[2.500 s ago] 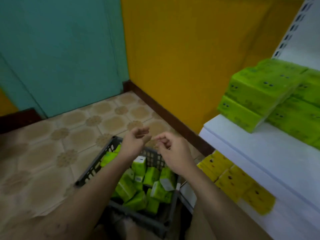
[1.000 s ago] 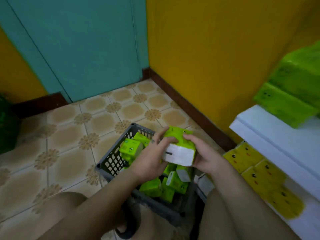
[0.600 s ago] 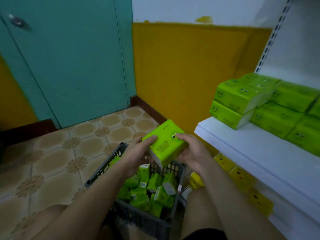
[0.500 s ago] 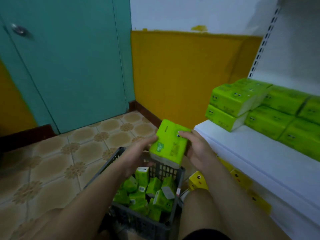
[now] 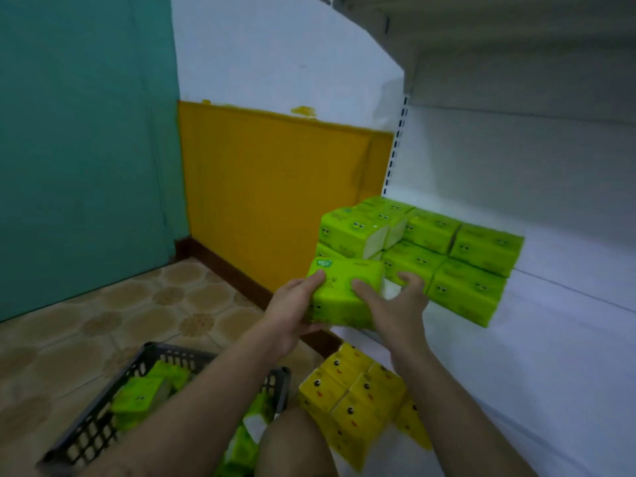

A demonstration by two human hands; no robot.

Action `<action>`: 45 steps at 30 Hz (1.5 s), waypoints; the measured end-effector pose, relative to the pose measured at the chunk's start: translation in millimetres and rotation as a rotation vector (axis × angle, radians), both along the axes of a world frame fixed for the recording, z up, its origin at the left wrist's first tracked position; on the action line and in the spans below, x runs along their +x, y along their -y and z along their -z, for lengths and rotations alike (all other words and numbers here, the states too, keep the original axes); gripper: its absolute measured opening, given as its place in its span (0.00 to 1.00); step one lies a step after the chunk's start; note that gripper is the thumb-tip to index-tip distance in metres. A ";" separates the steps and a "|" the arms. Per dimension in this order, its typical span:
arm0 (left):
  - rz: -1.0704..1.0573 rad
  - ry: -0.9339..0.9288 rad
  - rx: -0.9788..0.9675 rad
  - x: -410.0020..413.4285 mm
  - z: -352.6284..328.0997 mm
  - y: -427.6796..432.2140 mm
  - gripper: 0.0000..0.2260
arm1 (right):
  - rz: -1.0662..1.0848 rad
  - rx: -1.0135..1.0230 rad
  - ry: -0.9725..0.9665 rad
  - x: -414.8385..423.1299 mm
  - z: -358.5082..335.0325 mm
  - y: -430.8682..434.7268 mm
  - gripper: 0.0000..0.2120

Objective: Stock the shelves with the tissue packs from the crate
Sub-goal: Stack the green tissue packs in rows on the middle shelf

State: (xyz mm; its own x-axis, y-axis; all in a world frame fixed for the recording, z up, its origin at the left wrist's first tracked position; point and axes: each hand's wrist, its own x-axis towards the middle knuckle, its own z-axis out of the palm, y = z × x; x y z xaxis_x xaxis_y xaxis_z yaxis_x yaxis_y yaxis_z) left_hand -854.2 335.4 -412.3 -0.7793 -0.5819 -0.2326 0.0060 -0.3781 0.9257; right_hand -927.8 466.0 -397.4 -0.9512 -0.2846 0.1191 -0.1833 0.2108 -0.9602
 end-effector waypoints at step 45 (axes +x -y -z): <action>-0.308 0.496 -0.125 136.2 189.3 191.8 0.05 | -0.896 0.851 -0.200 73.7 176.9 221.9 0.10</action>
State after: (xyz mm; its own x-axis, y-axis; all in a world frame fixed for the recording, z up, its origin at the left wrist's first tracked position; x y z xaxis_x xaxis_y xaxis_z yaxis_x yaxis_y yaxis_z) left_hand -717.9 143.5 -601.6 -0.3860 -0.8107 -0.4403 -0.3460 -0.3152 0.8837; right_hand -854.1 244.1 -574.3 -0.3701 -0.8792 -0.3001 -0.7098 0.4760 -0.5192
